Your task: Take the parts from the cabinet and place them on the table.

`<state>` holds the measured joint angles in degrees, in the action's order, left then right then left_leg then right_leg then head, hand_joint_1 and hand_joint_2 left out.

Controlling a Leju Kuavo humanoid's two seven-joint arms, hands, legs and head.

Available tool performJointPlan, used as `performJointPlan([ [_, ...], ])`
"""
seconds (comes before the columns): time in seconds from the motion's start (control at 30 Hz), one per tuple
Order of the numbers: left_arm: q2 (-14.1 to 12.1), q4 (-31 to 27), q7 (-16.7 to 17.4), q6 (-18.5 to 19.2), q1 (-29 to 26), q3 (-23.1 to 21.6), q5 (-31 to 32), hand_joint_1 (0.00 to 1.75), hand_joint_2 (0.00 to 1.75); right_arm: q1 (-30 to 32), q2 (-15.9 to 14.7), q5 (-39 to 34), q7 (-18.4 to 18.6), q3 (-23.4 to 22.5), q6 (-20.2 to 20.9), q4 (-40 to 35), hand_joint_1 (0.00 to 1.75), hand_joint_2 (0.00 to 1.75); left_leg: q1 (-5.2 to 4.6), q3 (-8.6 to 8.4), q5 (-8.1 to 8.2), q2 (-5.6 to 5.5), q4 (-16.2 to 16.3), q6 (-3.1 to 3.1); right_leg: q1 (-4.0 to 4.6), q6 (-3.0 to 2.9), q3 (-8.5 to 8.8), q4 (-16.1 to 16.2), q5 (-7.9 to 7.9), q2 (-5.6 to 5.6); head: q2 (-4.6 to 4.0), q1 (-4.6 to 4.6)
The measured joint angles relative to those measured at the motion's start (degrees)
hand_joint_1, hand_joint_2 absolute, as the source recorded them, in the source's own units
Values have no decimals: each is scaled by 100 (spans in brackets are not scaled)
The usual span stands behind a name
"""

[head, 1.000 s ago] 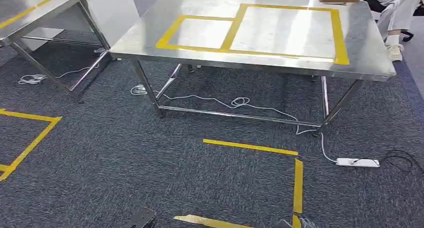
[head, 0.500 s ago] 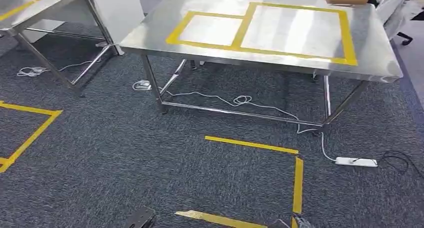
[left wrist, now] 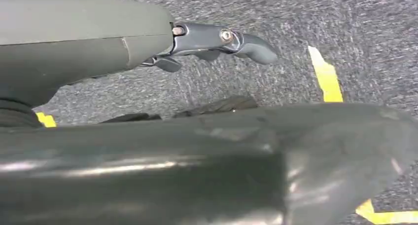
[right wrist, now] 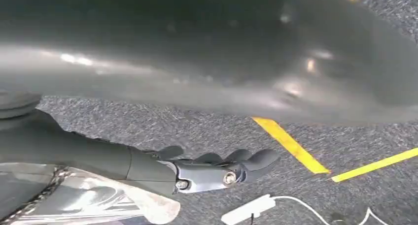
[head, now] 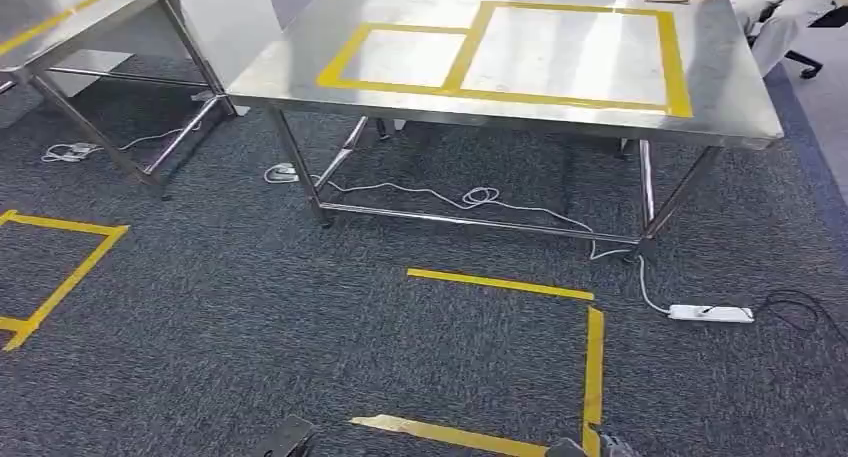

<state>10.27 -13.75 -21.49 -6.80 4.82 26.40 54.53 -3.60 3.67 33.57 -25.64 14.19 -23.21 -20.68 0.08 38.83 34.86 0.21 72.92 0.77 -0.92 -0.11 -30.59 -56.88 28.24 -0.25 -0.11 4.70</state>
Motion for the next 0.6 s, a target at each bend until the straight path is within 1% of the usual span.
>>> performJointPlan([
  [0.03, 0, 0, 0, 0, -7, 0, 0, 0, 0, 6, 0, 0, 0, 0, 0, 0, 0, 0, 1, 63, 60, 0, 222, 6, 1, 0, -23, -7, -12, -2, 0, 0],
  [0.07, 0, 0, 0, 0, -16, 0, 0, 0, 0, 9, 0, 0, 0, 0, 0, 0, 0, 0, 1, 0, -18, 0, 169, 1, 1, 7, -43, -11, -25, -2, 0, 2],
  [0.1, -2, 0, 0, 0, -18, 0, 0, 0, 0, 7, 0, 0, 0, 0, 0, 0, 0, 0, 0, -193, -222, 0, -149, -20, 2, 19, -60, -16, -38, 0, 0, 0],
  [0.13, -2, 0, 0, 0, -16, 0, 0, 0, 0, 5, 0, 0, 0, 0, 0, 0, 0, 0, -3, -457, -454, -1, -616, -54, 6, 28, -60, -17, -45, 3, 0, 2],
  [0.17, -4, 0, 0, -2, -9, 0, 0, 0, 0, 1, 0, 0, 0, 0, 0, 0, 0, 0, -11, -754, -676, -2, -1160, -104, 8, 41, -53, -17, -54, 4, 0, 0],
  [0.2, -9, 0, 0, -2, -1, 0, 0, 0, 0, -1, 2, 0, 0, 2, 0, 0, 0, 0, -29, -906, -655, -7, -1469, -157, 9, 58, -68, -17, -64, 1, 0, -4],
  [0.23, -9, 0, 0, -2, 4, 2, 0, 0, 0, -11, 2, 0, 0, 2, 0, 0, 0, 0, -47, -931, -641, -3, -1576, -174, 38, 94, -105, -47, -75, 9, 0, -9],
  [0.3, -13, 0, 0, -2, 0, 2, 0, 0, 0, -9, 2, 2, 0, 2, 2, 0, 0, 0, -63, -874, -641, -6, -1554, -190, 20, 164, -150, -33, -121, -9, 0, -9],
  [0.33, -15, 0, 0, -2, -19, 2, -2, 0, 0, -6, 2, 2, 0, 2, 2, 0, 0, 0, -65, -869, -670, -6, -1575, -221, 21, 201, -144, -16, -144, -9, 0, -2],
  [0.37, -9, 0, 0, -2, -21, 2, -2, 0, 0, -8, 0, 2, 0, 2, 0, 0, 0, 0, -12, -884, -736, 7, -1660, -263, 14, 231, -173, -52, -93, 0, 0, -7],
  [0.4, -2, 0, 0, -2, -14, 2, 0, 0, 0, -7, 0, 0, 0, 2, 0, 0, 0, 0, -15, -874, -758, 14, -1673, -290, 15, 253, -262, -182, 44, 7, 0, -15],
  [0.43, 2, 0, -2, -2, -2, 2, -2, 0, 0, -10, 2, 2, -2, 4, 0, 0, 0, 0, -18, -846, -776, 15, -1670, -317, 17, 269, -409, -543, 287, 11, 0, -41],
  [0.5, 7, 0, -2, -2, -4, 2, -2, 0, 0, -1, 0, 2, 0, 7, 0, 0, 0, 0, -39, -789, -801, 26, -1664, -347, 11, 306, -821, -1523, 742, 12, 0, -39],
  [0.53, 7, 0, -2, -2, -13, 2, -2, 0, 0, 12, 0, 2, 2, 7, 0, 0, 0, 0, -47, -763, -815, 28, -1655, -344, 13, 316, -937, -1810, 825, 12, 0, -44],
  [0.57, 9, 0, -2, -2, -22, 2, -2, 0, 0, 23, 0, 2, 2, 7, 0, 2, 0, 0, -50, -743, -825, 28, -1642, -339, 13, 319, -920, -1820, 775, 12, 0, -42],
  [0.6, 9, 0, -2, -2, -25, 2, -2, 0, 0, 26, 0, 2, 2, 7, 0, 2, 0, 0, -50, -729, -831, 25, -1625, -336, 13, 314, -763, -1566, 598, 12, 0, -42],
])
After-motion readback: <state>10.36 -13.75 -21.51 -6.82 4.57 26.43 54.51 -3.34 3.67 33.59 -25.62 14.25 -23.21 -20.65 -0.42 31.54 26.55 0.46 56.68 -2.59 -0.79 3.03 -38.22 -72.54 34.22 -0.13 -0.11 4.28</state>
